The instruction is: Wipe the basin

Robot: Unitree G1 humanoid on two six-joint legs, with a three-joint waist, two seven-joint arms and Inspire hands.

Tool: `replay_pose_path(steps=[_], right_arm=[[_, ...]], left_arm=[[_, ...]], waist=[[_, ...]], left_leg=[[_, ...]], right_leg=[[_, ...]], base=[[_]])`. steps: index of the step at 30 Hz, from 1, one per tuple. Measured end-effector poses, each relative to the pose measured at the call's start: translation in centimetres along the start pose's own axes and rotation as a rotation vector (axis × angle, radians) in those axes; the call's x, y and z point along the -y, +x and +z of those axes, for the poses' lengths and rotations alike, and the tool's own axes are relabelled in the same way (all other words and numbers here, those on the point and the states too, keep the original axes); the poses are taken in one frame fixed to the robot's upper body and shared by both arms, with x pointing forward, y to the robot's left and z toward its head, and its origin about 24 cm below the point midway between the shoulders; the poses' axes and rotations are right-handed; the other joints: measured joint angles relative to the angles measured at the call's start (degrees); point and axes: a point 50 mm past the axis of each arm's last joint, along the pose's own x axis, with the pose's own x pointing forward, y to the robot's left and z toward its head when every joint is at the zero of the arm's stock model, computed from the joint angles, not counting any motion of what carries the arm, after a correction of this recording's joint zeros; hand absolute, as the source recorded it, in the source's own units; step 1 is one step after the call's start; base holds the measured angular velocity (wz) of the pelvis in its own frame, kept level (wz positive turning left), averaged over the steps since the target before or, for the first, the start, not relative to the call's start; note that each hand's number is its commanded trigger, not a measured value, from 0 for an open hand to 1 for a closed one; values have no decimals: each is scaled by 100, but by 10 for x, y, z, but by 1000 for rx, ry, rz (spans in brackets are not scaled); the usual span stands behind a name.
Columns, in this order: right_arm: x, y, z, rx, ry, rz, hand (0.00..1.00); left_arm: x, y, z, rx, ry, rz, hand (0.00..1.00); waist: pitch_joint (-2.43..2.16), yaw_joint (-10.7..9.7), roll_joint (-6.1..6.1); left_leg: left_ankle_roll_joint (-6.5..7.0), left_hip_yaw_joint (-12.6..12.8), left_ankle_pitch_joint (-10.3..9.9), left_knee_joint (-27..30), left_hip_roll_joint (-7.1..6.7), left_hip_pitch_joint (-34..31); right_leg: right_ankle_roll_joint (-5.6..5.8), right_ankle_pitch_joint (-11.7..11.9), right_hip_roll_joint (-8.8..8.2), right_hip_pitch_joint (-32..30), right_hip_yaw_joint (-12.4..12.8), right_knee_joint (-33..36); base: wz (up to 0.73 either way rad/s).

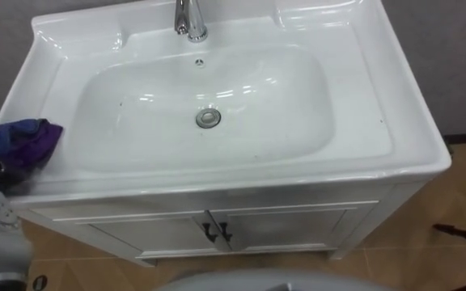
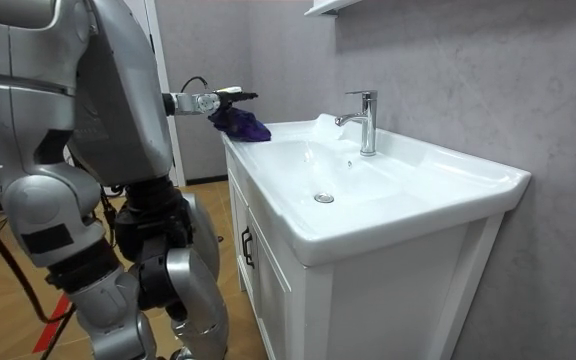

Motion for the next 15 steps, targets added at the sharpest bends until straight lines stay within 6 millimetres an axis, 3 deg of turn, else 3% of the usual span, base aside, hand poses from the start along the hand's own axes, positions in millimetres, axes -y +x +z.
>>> replay_pose_path(steps=[6,15], right_arm=[[-9,0,3,-2,36,23,0],[-10,0,9,-15,39,23,0]], left_arm=[[20,-10,8,-60,-417,-141,0],[26,-15,20,-51,-765,-253,0]], waist=[[26,27,-133],[23,7,-154]], left_leg=[[0,11,0,-58,-14,51],[1,65,-1,-103,-49,54]], right_leg=[[41,-24,-19,51,-59,-27],[88,-42,-69,57,-124,-23]], base=[[6],[4]])
